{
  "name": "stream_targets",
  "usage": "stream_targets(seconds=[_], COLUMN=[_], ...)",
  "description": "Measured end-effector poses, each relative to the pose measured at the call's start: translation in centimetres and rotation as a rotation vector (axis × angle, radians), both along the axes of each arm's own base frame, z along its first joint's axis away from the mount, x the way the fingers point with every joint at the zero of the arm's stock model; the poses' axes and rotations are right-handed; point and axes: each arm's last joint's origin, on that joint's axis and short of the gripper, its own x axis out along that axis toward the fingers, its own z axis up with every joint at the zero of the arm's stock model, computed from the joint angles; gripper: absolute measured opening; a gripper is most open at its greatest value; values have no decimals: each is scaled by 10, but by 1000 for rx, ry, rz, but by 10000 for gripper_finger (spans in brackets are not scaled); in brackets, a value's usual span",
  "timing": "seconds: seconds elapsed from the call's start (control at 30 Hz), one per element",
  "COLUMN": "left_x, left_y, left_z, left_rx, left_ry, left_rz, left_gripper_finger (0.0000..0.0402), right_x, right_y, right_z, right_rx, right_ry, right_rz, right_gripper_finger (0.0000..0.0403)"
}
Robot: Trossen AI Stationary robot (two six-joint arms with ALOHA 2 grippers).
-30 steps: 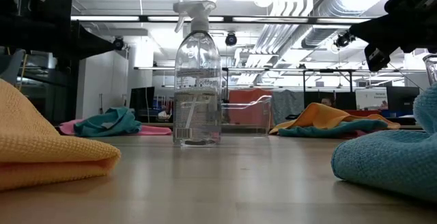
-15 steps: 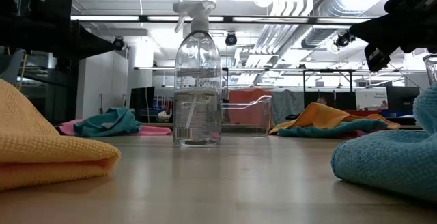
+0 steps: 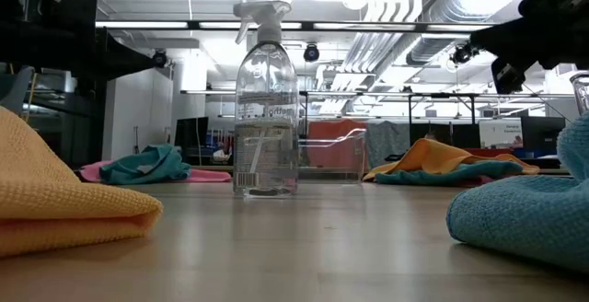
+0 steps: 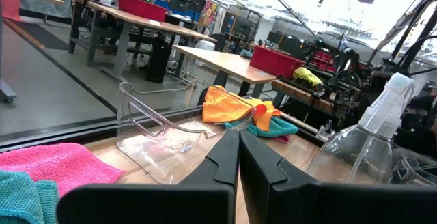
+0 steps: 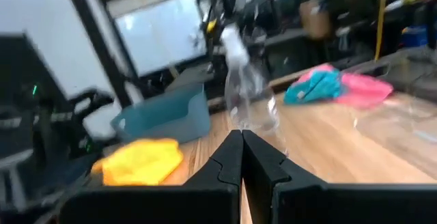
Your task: Sort microfiber towel by color & place in baskets
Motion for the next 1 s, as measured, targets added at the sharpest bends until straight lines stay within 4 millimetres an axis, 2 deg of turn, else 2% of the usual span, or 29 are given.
stream_targets(seconds=[0.13, 0.27, 0.4, 0.5, 0.6, 0.7, 0.87, 1.0], left_x=[0, 0, 0, 0, 0, 0, 0, 0], left_y=[0, 0, 0, 0, 0, 0, 0, 0], left_z=[0, 0, 0, 0, 0, 0, 0, 0], left_rx=[0, 0, 0, 0, 0, 0, 0, 0], left_ry=[0, 1, 0, 0, 0, 1, 0, 0], left_rz=[0, 0, 0, 1, 1, 0, 0, 0], left_gripper_finger=[0, 0, 0, 0, 0, 0, 0, 0], right_x=[-5, -16, -23, -23, -21, -11, 25, 61], right_y=[-4, -13, -19, -20, -21, -22, -27, -44], right_z=[21, 40, 45, 46, 57, 73, 107, 118], right_rx=[250, 486, 616, 629, 647, 592, 409, 345], right_ry=[-236, -501, -609, -593, -597, -524, -279, 21], right_rz=[-80, -252, -436, -497, -499, -553, -651, -760], right_gripper_finger=[0, 0, 0, 0, 3, 18, 77, 133])
